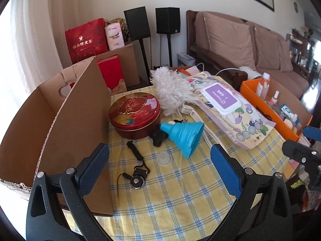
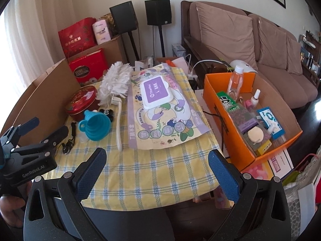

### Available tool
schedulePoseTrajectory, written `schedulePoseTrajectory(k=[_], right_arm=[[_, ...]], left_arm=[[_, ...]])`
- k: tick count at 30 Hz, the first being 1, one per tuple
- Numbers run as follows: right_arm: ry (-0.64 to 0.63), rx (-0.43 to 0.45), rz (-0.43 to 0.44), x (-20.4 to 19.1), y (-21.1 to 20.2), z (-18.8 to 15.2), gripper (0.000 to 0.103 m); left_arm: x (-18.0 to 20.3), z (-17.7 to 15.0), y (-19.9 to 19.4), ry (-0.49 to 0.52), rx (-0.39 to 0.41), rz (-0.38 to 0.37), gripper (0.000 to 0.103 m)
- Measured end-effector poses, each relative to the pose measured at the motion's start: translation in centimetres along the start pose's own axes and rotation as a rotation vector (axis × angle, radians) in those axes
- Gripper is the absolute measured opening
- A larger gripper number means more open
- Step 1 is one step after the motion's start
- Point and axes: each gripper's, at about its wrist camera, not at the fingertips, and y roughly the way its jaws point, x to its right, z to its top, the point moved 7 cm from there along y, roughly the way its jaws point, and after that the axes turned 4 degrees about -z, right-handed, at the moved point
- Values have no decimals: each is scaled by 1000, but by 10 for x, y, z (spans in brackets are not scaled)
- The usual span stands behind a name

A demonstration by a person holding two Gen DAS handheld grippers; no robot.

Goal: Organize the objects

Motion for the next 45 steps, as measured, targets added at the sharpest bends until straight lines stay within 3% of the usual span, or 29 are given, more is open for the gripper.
schedulePoseTrajectory(k=[6, 9, 14, 16, 18, 22, 25, 32, 39, 45], right_arm=[[-10, 8, 10, -7, 0, 1, 102], [-10, 11, 6, -6, -2, 3, 102], [-2, 17, -2, 0, -5, 3, 102], [2, 19, -5, 2, -6, 4, 102], [5, 18, -2, 3, -5, 4, 102], [-5, 22, 25, -2, -2, 4, 102], [-24, 23, 31, -7, 0, 4, 102], [-41, 21, 45, -12, 2, 8, 95], [-60, -7, 65, -18, 7, 10, 70], [-102, -10, 80, -30, 8, 14, 65]], left_arm=[[12, 1, 14, -5, -22, -36, 101], [23, 8, 29, 29, -20, -13, 101], [33, 11, 58, 78, -58, 10, 90], [34, 9, 67, 86, -77, 17, 71], [32, 6, 74, 73, -103, 0, 61], [24, -1, 83, 25, -137, -44, 27], [18, -4, 82, -6, -149, -75, 13], [10, 3, 48, -48, -93, -138, 12], [-1, 20, 0, -73, -14, -176, 12], [-17, 35, -43, -108, 50, -211, 12]])
